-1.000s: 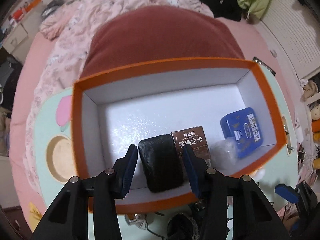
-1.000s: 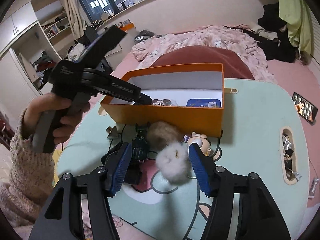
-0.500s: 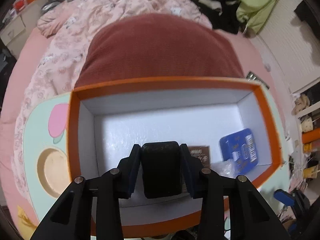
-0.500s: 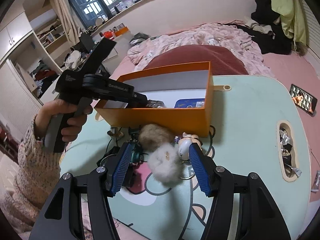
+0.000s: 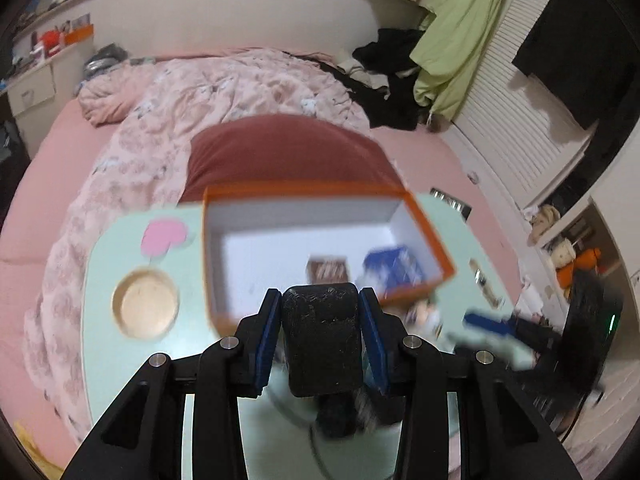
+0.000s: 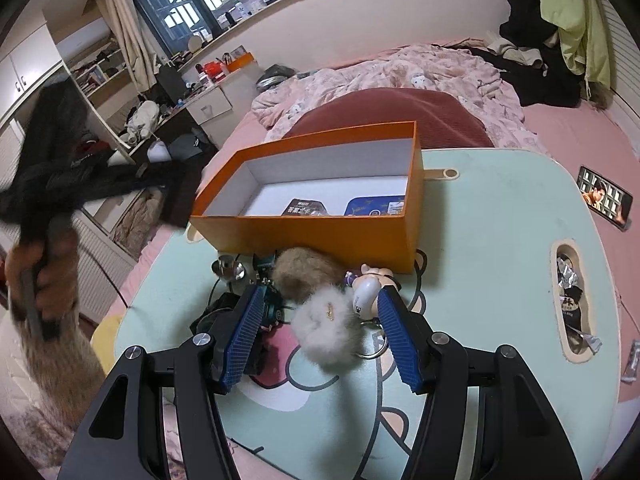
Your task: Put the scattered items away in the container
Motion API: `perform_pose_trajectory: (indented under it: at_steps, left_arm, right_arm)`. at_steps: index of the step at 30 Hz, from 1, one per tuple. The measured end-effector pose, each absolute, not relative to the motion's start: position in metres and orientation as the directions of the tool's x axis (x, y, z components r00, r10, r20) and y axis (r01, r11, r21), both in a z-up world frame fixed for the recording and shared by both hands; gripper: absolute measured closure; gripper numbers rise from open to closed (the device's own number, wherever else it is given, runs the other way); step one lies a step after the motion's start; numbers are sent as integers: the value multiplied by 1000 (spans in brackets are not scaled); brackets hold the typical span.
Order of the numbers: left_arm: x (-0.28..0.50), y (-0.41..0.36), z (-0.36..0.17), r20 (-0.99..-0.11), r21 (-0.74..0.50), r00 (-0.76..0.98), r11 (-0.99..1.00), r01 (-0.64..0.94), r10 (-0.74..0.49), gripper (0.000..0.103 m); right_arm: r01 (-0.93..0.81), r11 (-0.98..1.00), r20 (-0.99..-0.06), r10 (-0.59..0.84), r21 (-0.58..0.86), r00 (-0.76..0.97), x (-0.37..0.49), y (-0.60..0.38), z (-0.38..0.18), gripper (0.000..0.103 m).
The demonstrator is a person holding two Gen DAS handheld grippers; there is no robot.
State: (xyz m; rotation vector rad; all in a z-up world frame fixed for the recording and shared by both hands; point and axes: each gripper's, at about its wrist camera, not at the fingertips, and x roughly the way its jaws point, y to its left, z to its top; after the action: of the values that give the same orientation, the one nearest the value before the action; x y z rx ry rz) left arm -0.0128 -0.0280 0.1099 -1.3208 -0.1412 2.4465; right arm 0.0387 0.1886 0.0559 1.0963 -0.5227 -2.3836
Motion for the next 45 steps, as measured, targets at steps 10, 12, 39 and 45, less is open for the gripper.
perform_pose_trajectory:
  at_steps: [10,12,39,45]
  left_arm:
    - [3,-41,34,-835,-280,-444,-946,-164,324,65]
    - [1,-36,34,-831,-281,-447,-944,-173,330,65]
    - [22,-56,14,-727,-353,-578,-924,-146,369,25]
    - [24,-52,16,-723,-352,-581,-923,-154,373,25]
  right_arm:
    - [263,-824,-619,-555,503,-556,39,179,53,43]
    - [262,-825,-621,-553,501,-556,39,179,54,43]
    - [258,-916,-931,-347,309,-117,-134,79,47,56]
    - [266,-878,-906,-422,399,-34,-146,77,32,43]
